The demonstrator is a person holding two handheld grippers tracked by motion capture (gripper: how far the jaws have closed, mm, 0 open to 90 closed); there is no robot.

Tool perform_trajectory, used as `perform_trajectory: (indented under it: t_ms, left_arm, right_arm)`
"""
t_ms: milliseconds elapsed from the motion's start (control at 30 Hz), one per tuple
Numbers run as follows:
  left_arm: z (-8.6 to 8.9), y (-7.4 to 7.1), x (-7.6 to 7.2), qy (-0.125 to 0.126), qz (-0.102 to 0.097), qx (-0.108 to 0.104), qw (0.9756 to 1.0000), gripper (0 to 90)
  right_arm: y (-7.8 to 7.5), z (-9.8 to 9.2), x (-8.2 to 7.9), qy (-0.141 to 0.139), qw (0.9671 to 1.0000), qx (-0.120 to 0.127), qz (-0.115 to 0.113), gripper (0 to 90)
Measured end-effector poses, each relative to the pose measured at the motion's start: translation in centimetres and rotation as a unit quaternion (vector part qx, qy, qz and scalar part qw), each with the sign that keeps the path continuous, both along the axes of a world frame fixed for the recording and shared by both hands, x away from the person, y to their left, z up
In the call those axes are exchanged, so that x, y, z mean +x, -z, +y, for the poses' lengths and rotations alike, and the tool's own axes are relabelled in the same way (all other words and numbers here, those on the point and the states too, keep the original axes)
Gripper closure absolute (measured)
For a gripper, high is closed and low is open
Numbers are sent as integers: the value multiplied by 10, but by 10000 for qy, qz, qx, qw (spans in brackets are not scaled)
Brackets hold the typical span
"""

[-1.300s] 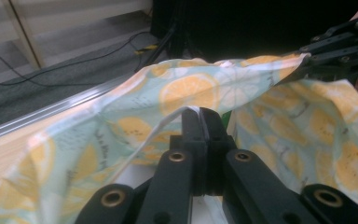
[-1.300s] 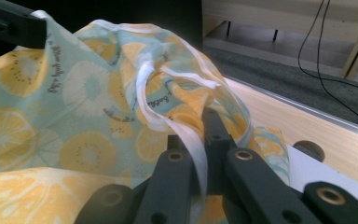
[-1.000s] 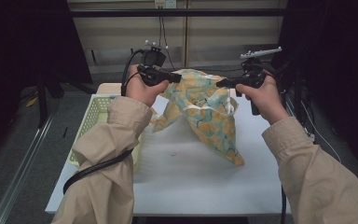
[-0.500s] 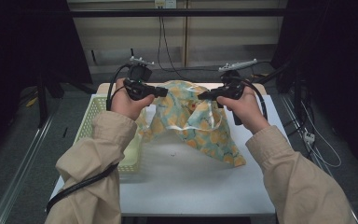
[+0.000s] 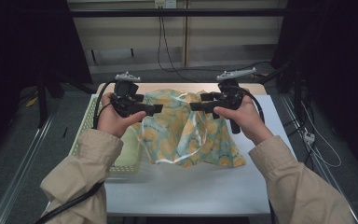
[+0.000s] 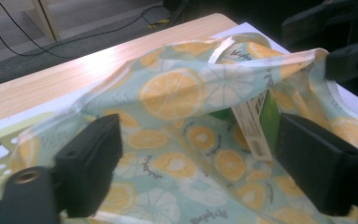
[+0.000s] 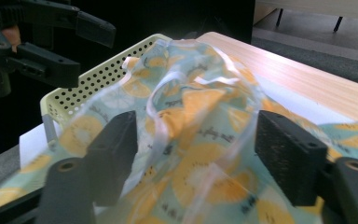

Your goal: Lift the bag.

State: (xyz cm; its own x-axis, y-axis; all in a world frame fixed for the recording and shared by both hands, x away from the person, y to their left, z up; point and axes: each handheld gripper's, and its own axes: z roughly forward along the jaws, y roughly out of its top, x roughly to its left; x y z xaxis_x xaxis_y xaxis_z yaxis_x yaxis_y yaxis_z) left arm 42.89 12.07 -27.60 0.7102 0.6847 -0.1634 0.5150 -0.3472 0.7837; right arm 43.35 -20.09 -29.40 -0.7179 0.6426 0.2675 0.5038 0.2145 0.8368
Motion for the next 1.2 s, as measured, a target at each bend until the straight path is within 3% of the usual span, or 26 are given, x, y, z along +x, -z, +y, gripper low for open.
perform_trajectory:
  t_ms: [167,367,567,800,1000,1200]
  left_arm:
    - [9,11,-14,115,-15,-56,9999,95]
    - [16,19,-32,407,-105,-55,9991,71]
    - [30,28,-48,409,-194,-72,9989,67]
    - [36,48,-69,588,-222,-94,9980,66]
    - [40,71,-77,690,-103,2,9976,67]
    - [47,87,-83,764,-160,-98,9969,71]
  right_arm:
    - [-2,-17,-10,103,9997,-194,-44,256]
    - [0,-35,-20,94,9996,-250,-90,253]
    - [13,-51,-37,70,9988,-454,-173,241]
    - [40,-72,-53,154,9986,-480,-185,240]
    - [62,-81,-66,179,9976,-649,-154,239]
    - [80,-88,-80,225,9974,-670,-170,236]
